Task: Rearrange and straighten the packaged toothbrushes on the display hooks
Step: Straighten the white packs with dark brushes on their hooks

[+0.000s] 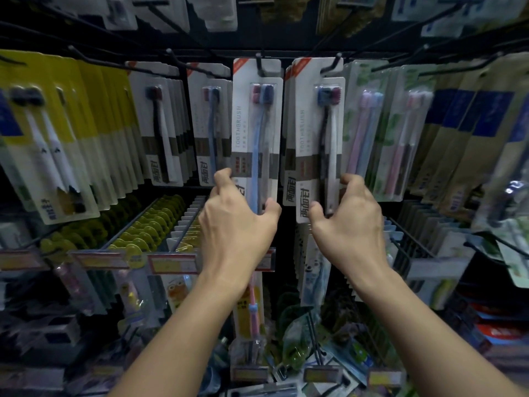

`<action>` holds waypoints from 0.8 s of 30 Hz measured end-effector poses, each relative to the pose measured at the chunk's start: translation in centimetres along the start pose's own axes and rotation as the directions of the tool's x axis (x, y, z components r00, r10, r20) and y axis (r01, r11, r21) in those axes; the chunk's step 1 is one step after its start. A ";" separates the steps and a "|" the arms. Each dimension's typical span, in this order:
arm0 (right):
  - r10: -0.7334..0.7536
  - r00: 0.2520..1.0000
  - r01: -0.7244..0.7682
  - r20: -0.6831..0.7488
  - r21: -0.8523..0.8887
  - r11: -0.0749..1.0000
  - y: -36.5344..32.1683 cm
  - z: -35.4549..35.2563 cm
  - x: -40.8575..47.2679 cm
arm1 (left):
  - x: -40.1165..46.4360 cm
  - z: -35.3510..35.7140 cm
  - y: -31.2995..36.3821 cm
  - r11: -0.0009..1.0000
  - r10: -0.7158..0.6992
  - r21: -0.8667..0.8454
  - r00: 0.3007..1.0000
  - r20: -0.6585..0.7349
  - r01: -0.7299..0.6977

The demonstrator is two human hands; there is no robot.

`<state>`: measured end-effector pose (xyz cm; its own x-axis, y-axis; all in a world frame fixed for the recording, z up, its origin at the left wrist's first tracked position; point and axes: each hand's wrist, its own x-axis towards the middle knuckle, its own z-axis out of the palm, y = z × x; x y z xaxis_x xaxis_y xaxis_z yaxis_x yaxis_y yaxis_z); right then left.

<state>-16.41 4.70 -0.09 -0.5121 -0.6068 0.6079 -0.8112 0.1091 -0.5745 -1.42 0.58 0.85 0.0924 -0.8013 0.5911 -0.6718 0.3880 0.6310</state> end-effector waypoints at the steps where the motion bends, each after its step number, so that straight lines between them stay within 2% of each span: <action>1: -0.001 1.000 0.001 0.006 0.008 1.000 0.0 0.0 0.0 | -0.1 0.0 0.0 1.000 -0.003 -0.006 1.000 0.004 0.003; 24: -0.048 0.999 0.049 -0.009 0.089 0.995 0.4 0.1 -0.3 | -0.8 0.3 -0.6 0.987 -0.030 -0.155 0.999 -0.017 0.027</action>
<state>-16.61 4.85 -0.56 -0.4753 -0.6040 0.6398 -0.8067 0.0089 -0.5909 -1.30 0.89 -0.16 0.1249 -0.8050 0.5799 -0.5467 0.4319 0.7173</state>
